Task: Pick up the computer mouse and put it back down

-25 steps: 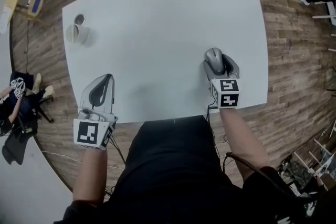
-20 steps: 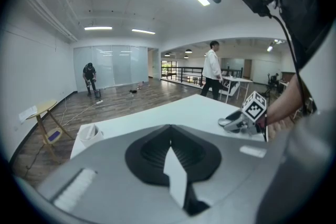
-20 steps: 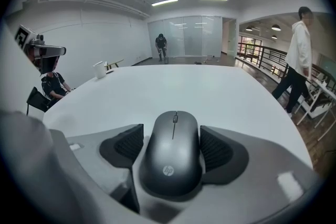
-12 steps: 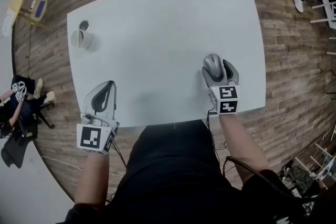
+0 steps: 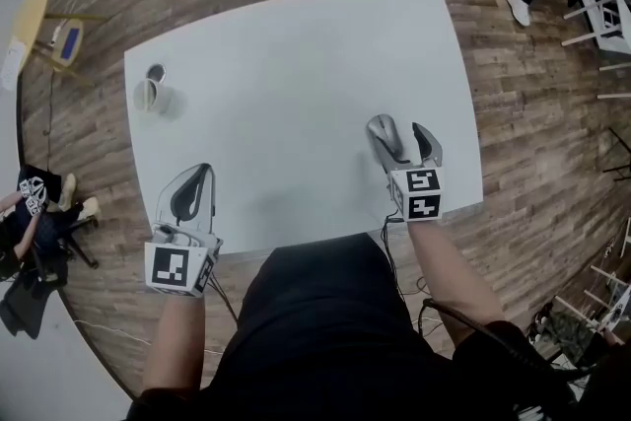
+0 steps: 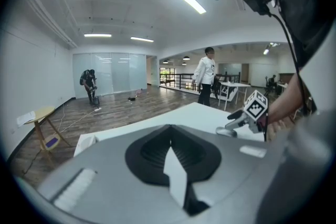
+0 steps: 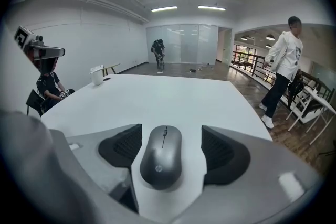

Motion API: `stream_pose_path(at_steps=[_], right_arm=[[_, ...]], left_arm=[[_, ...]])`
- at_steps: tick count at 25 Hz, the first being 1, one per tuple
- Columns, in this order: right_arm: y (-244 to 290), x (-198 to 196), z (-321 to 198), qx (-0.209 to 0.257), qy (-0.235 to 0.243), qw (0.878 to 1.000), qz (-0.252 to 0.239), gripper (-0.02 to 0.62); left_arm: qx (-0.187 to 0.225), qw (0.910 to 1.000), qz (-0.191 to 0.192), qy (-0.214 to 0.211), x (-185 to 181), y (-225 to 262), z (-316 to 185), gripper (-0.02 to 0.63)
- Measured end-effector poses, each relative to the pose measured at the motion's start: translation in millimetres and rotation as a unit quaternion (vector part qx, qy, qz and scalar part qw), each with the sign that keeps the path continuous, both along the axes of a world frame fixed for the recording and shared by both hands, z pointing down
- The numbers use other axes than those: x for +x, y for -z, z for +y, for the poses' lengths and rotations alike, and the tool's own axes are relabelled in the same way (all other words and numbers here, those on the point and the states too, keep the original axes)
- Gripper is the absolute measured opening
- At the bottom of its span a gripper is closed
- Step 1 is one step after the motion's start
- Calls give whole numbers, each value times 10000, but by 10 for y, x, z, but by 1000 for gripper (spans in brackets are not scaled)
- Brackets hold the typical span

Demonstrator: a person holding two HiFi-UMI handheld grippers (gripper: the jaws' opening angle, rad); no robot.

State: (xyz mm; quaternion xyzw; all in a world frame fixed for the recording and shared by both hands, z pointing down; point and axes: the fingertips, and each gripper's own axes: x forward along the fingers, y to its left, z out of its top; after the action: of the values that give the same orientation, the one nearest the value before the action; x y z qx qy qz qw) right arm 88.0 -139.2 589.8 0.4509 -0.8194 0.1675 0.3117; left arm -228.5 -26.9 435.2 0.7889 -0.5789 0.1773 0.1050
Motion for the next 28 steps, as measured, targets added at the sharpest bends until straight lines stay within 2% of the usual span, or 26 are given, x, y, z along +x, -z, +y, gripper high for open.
stream_pose_path(at_steps=[4,10,14,20,28], right_arm=[[60,52,-8,-41,-129,9999,-94,348],[248,54,-20,155,-130,9998,-88,345],[393,47,-53,267,-289,9990,-219,289],[806,-27,-148,804,-251,9959,-324,178],[1223,-29,-160,1346,-251,9894,-486,110]], left_arm=[[105,9999,45,9,-11,66,-20,2],[320,9994,142,1,-8,148,-82,2],[452,9988,196,10,-35,210,-96,2],[735,9970,253,29,-104,331,-171,2],[1013,9942,325,166,-190,514,-164,2]])
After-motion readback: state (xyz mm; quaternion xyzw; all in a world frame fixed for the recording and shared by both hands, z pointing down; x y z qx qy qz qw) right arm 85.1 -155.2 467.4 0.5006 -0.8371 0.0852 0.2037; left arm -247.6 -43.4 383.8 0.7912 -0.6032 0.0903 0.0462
